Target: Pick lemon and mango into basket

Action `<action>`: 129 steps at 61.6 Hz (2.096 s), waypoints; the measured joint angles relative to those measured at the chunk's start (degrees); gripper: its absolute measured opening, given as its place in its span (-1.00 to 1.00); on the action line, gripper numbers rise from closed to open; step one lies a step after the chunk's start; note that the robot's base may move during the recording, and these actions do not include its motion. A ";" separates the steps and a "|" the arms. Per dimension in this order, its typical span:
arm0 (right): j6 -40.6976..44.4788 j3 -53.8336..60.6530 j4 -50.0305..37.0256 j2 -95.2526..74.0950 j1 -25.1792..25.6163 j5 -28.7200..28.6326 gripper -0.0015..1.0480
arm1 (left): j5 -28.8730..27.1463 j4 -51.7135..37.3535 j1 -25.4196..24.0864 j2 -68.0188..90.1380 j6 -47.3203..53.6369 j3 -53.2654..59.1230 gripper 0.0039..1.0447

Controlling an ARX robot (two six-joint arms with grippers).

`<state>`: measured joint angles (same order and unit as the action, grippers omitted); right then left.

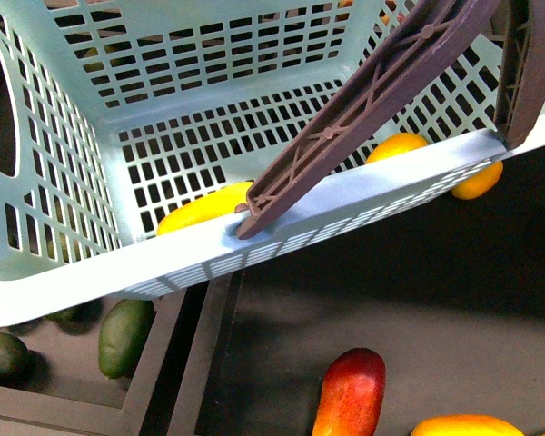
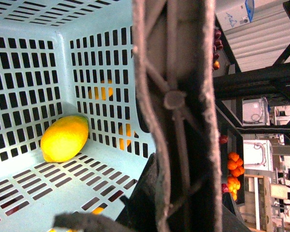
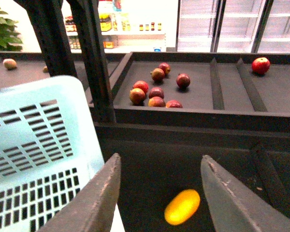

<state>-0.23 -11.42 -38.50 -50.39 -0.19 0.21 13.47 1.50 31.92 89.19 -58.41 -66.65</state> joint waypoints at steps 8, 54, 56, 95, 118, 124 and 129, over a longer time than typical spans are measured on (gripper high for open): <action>0.02 2.80 1.11 3.89 0.00 -0.17 -0.96 | 0.04 0.02 0.02 0.00 0.02 0.00 -0.91; 0.04 10.43 13.33 24.98 0.11 -0.17 -0.96 | 0.02 0.02 0.02 0.00 0.04 0.00 -0.91; 0.04 10.43 14.14 25.94 0.11 -0.17 -0.96 | 0.00 0.02 0.02 0.00 0.02 0.00 -0.91; 0.04 10.43 27.43 39.30 0.11 -0.17 -0.96 | 0.02 0.02 0.02 0.00 0.04 0.00 -0.91; 0.11 10.43 38.36 49.96 0.11 -0.11 -0.93 | 0.04 0.02 0.02 0.02 0.00 0.00 -0.91; 0.07 10.43 38.36 50.01 0.09 -0.11 -0.60 | 0.00 0.02 0.02 0.02 -0.02 0.00 -0.91; 0.07 10.43 38.36 50.03 0.11 -0.11 -0.34 | -0.02 0.02 0.00 0.02 0.11 0.00 -0.91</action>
<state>-0.16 -0.99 -0.14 -0.36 -0.08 0.10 13.45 1.52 31.92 89.21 -58.30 -66.65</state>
